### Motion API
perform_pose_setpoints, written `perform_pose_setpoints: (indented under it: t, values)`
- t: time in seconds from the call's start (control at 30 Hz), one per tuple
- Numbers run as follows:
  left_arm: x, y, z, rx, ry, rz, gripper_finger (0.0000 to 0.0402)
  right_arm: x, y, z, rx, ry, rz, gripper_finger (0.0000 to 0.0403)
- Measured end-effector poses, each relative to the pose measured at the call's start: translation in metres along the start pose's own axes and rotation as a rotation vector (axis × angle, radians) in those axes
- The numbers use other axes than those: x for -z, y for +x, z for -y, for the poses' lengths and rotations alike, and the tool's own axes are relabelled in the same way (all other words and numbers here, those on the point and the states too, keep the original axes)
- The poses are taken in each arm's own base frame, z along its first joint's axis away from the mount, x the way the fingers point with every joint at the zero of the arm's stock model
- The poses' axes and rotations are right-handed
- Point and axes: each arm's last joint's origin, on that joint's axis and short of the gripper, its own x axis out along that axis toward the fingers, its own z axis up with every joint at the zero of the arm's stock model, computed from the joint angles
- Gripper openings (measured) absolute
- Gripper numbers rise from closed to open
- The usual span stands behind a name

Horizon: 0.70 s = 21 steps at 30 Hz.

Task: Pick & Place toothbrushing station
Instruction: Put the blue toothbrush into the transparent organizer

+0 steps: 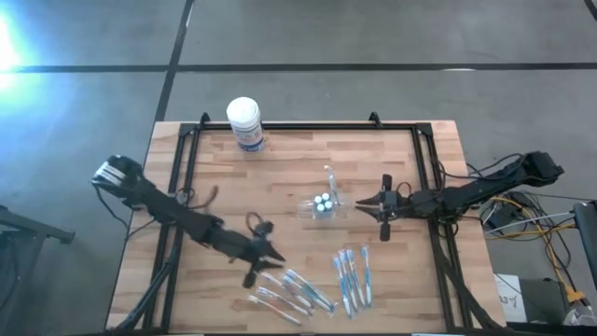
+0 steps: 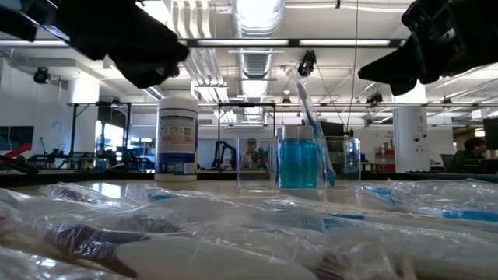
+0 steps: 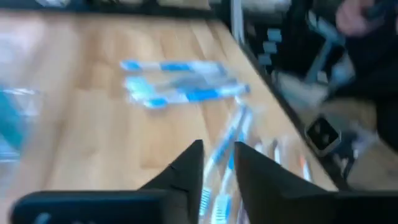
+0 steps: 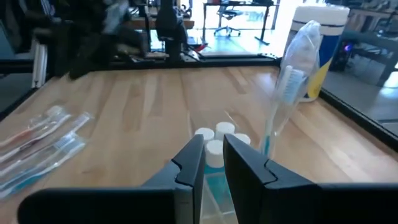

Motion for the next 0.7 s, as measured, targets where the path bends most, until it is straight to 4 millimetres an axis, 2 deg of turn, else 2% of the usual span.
perform_pose_setpoints:
  t: [0.13,0.27,0.47,0.57,0.7]
  values:
    - [-0.005,0.033,0.006,-0.016,0.035,-0.123,0.0156,0.001,0.001,0.0,0.001,0.008,-0.008,0.0054]
    - [-0.006,0.059,0.006,-0.08,0.033,-0.308,0.0191,0.003,0.003,-0.001,0.0,0.012,-0.02,0.0054]
    - [-0.015,0.087,0.007,-0.123,0.058,-0.51,0.0201,0.004,0.003,-0.001,-0.004,0.021,-0.024,0.0058]
    - [-0.018,0.095,0.001,-0.137,0.068,-0.574,0.0202,0.003,0.003,-0.001,-0.004,0.022,-0.021,0.0062]
    - [-0.013,0.1,-0.009,-0.067,0.025,-0.634,0.0202,0.003,0.003,-0.001,-0.004,0.021,-0.021,0.0067]
